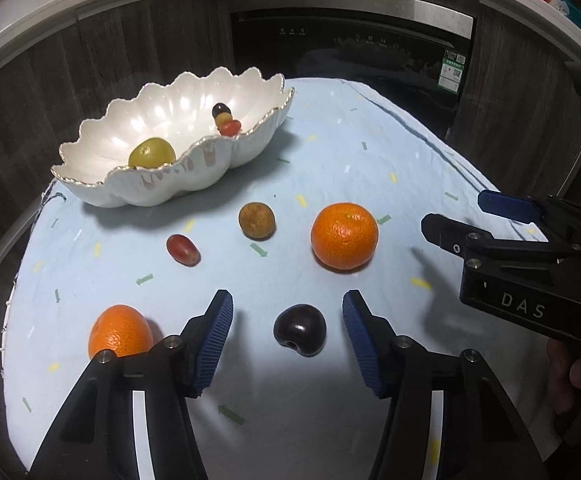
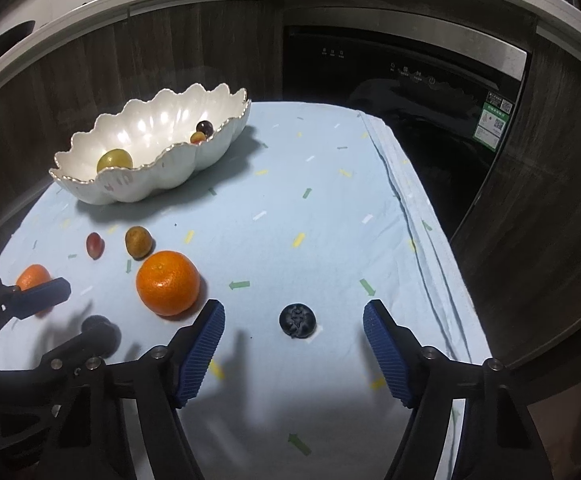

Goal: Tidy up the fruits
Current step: 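Grasp the dark red-black cherry with the left tool while the right tool grasps the blueberry, then carry both fruits over the white bowl and open both tools to drop them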

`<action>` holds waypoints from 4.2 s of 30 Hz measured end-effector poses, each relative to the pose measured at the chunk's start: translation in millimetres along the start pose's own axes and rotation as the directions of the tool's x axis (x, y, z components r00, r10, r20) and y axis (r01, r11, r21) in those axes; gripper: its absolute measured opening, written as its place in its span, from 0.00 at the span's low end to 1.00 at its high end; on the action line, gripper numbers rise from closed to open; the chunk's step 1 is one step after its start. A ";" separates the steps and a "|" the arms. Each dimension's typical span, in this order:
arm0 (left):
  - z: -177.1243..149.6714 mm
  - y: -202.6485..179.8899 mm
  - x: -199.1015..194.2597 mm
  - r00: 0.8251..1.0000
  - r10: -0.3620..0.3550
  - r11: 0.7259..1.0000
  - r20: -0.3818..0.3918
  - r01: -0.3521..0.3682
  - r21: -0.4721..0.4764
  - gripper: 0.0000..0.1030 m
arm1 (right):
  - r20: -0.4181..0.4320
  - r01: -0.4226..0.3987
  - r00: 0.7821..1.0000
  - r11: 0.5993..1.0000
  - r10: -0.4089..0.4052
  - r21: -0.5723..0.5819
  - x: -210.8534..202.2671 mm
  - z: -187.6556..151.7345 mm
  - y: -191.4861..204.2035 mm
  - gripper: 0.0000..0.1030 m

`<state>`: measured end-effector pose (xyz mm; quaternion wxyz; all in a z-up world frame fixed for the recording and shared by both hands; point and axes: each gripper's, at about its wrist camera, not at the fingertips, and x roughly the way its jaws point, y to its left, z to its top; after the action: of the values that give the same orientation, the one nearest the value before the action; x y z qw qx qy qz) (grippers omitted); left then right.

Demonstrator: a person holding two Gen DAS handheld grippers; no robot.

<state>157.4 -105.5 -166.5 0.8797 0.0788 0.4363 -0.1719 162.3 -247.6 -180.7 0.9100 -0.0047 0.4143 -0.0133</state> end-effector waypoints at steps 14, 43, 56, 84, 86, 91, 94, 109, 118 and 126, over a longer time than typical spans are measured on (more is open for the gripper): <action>-8.7 0.5 15.2 0.998 -0.050 0.999 -0.024 0.050 -0.007 0.42 | -0.063 -0.007 0.998 1.000 0.008 0.018 25.9 -4.8 -3.7 0.51; -2.5 4.6 4.8 0.999 -0.044 0.999 0.001 0.044 -0.005 0.27 | -0.044 -0.001 0.999 1.000 0.002 0.022 16.7 0.8 -0.2 0.23; 10.4 27.8 -12.2 0.999 -0.022 0.997 0.023 0.024 -0.072 0.27 | 0.000 -0.017 1.000 1.000 0.017 -0.008 -4.8 21.0 15.4 0.23; 61.3 117.8 -39.4 0.989 0.102 0.973 0.104 -0.077 -0.219 0.27 | 0.112 -0.110 0.986 0.990 0.119 -0.090 -26.5 95.9 85.3 0.23; 65.2 123.1 -39.5 0.989 0.107 0.972 0.107 -0.081 -0.222 0.27 | 0.118 -0.111 0.986 0.989 0.122 -0.093 -25.5 101.6 90.1 0.23; 74.8 135.5 -35.9 0.988 0.113 0.970 0.106 -0.087 -0.228 0.27 | 0.126 -0.116 0.984 0.989 0.128 -0.096 -22.2 112.4 99.9 0.23; 78.9 139.2 -32.9 0.988 0.114 0.970 0.103 -0.089 -0.225 0.27 | 0.128 -0.119 0.983 0.988 0.131 -0.100 -18.9 118.2 103.2 0.23; 99.3 156.9 -5.7 0.990 0.116 0.970 0.078 -0.096 -0.223 0.27 | 0.093 -0.119 0.987 0.988 0.128 -0.095 9.9 137.8 110.8 0.23; 105.7 165.6 12.7 0.992 0.119 0.969 0.050 -0.105 -0.222 0.27 | 0.022 -0.135 0.990 0.987 0.138 -0.091 38.4 142.2 114.6 0.23; 106.8 168.9 25.2 0.993 0.117 0.966 0.019 -0.110 -0.235 0.28 | -0.039 -0.139 0.990 0.986 0.136 -0.088 55.5 141.7 115.4 0.23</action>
<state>313.2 14.7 -123.6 0.8983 -0.0032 0.4338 -0.0700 308.0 -134.2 -131.7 0.9006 -0.0172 0.4288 0.0684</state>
